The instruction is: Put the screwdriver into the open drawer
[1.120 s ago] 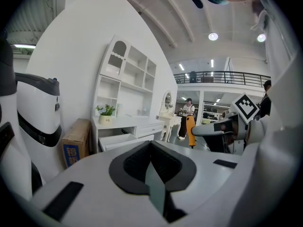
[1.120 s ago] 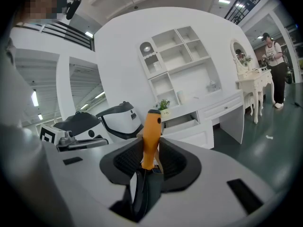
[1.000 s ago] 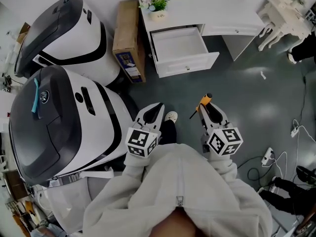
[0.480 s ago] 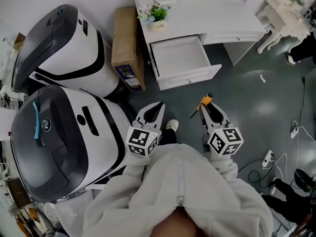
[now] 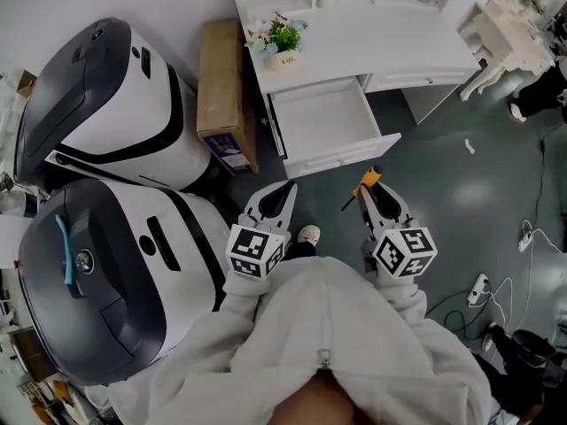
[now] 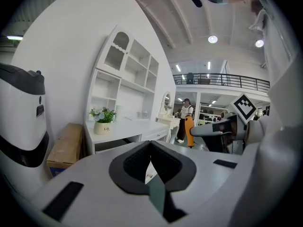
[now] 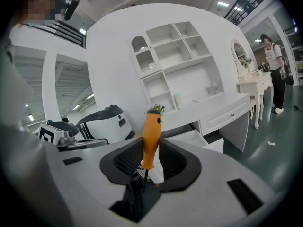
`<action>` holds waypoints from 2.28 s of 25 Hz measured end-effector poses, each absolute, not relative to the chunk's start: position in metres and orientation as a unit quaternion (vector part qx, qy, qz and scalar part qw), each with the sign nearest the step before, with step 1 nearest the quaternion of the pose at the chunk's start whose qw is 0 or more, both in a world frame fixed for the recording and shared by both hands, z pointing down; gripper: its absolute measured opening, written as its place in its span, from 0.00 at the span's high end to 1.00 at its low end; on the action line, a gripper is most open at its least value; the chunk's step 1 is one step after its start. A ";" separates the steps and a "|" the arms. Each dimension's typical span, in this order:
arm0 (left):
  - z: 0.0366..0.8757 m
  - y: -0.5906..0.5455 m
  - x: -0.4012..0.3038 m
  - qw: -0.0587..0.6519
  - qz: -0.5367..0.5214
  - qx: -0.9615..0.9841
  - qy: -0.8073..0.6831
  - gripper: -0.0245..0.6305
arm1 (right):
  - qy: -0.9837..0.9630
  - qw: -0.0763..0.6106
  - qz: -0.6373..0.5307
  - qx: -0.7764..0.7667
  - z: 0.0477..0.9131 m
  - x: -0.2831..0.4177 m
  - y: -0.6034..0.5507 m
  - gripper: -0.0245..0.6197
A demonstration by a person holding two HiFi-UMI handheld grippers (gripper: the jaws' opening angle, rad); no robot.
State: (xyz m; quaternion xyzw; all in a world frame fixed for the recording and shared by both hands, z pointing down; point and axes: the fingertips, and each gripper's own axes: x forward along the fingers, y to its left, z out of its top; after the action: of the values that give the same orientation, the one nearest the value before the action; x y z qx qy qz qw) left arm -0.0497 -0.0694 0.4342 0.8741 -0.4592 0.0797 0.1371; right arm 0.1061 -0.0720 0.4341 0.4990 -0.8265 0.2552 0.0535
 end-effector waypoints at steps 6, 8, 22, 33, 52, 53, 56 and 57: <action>0.435 -0.103 -0.056 0.135 0.078 0.877 -0.454 0.94 | -0.825 0.051 0.252 0.504 0.435 0.101 -0.104 0.78; 0.436 -0.113 -0.058 0.132 0.078 0.879 -0.451 0.94 | -0.823 0.048 0.251 0.508 0.435 0.100 -0.114 0.78; 0.450 -0.134 -0.058 0.145 0.087 0.888 -0.427 0.94 | -0.804 0.048 0.268 0.529 0.446 0.100 -0.129 0.78; 0.460 -0.154 -0.056 0.162 0.080 0.879 -0.442 0.94 | -0.805 0.065 0.274 0.522 0.456 0.107 -0.149 0.78; 0.482 -0.242 -0.047 0.198 0.090 0.847 -0.485 0.94 | -0.824 0.110 0.298 0.470 0.481 0.113 -0.261 0.78; 0.484 -0.247 -0.047 0.199 0.091 0.846 -0.487 0.94 | -0.824 0.114 0.300 0.467 0.484 0.112 -0.266 0.78; 0.488 -0.260 -0.048 0.204 0.093 0.839 -0.496 0.94 | -0.825 0.125 0.308 0.457 0.491 0.113 -0.281 0.78; 0.490 -0.264 -0.048 0.206 0.095 0.837 -0.498 0.94 | -0.825 0.129 0.310 0.454 0.494 0.113 -0.286 0.78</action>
State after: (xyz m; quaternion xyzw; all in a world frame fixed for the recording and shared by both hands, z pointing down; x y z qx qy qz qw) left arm -0.0480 -0.2640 0.4902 0.8367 -0.4984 0.0949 0.2062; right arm 0.1128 -0.2859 0.4941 0.4537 -0.8254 0.3105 0.1286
